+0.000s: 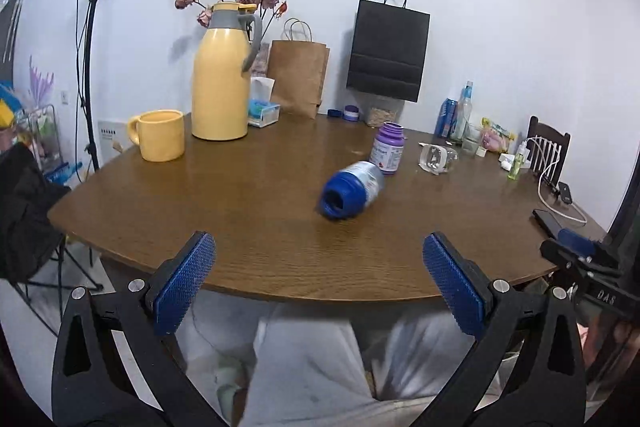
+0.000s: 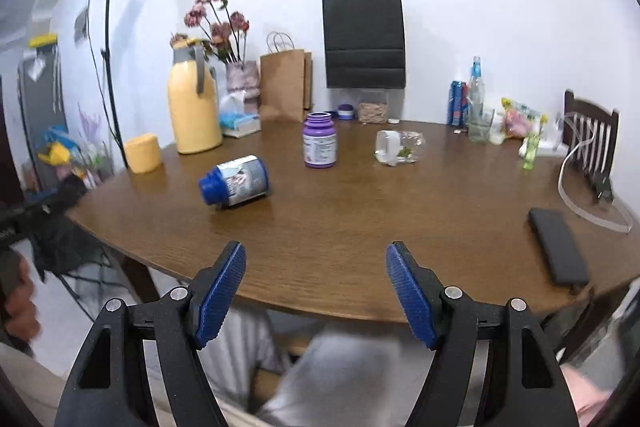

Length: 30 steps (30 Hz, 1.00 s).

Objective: Flip cup upright

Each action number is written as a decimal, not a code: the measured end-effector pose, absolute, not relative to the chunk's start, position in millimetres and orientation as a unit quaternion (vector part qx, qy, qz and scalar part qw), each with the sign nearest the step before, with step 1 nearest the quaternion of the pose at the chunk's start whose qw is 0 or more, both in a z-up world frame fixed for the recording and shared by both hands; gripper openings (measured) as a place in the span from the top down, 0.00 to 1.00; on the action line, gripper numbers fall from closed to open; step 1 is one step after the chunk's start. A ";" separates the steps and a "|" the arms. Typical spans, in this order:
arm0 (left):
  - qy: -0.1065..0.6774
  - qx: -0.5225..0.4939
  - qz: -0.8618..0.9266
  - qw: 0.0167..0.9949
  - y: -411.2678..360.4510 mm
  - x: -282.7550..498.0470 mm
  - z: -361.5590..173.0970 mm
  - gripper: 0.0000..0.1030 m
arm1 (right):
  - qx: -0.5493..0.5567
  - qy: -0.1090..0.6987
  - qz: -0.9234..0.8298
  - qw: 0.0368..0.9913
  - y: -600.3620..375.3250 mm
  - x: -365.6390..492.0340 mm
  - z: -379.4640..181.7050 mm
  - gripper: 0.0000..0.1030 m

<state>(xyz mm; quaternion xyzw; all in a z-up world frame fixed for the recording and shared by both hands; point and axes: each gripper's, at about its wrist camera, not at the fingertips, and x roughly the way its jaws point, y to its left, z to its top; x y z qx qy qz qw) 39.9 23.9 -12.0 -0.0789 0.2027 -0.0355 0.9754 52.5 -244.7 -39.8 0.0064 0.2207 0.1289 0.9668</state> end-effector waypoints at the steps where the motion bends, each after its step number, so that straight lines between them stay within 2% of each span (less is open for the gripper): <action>1: 0.199 -0.072 -0.035 0.977 21.8 38.6 -10.4 0.00 | -0.008 0.217 0.125 0.968 -240.7 52.5 -38.7 0.25; 30: 0.183 -0.044 -0.050 0.981 11.8 28.3 -5.1 0.00 | -0.016 0.224 0.141 0.964 -232.3 56.5 -39.8 0.25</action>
